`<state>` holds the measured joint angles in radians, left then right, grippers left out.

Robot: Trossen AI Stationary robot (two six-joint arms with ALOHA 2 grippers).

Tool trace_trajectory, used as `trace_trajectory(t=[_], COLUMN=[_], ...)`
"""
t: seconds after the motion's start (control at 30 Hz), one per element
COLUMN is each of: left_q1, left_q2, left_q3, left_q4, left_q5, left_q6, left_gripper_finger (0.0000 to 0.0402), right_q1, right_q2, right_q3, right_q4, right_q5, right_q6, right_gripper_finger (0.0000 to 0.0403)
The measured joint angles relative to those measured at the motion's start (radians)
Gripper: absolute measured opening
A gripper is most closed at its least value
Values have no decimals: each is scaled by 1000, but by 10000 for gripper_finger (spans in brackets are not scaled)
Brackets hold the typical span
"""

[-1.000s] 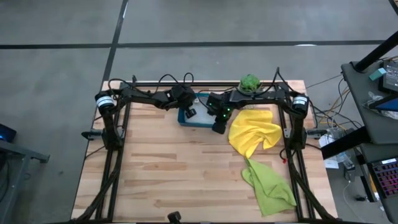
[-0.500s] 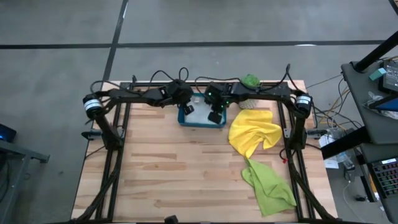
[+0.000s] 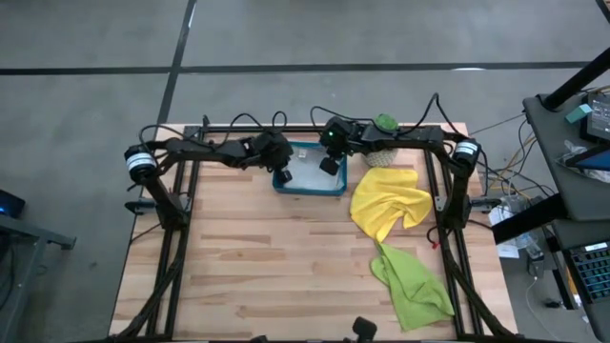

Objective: Fold microfiber towels
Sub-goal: Put the folded grey microfiber cloth into the bin, then fold the yellow microfiber cloth

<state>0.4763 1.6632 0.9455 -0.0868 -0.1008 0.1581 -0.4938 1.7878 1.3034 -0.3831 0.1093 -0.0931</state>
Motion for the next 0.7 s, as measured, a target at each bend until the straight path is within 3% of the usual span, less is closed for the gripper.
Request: trace_trajectory(t=[0.23, 0.53, 0.6, 0.7], left_q1=[-36, -269, -327, -404], left_q2=[-96, -403, -457, -516], left_q3=[-2, -134, -175, -236], left_q4=[-38, -37, -26, 44], left_q5=[-42, -35, -34, -33], left_q6=[-47, -87, -105, -145], left_gripper_finger=[0, 0, 0, 0], right_q1=[1, 121, 160, 214], right_q2=[-14, -179, -232, -304], right_q3=[-18, -117, -144, -188], right_q4=[29, 62, 31, -43], right_q5=[-2, -6, -42, -180], right_q6=[-13, 0, 29, 139], right_gripper_finger=[9, 9, 9, 9])
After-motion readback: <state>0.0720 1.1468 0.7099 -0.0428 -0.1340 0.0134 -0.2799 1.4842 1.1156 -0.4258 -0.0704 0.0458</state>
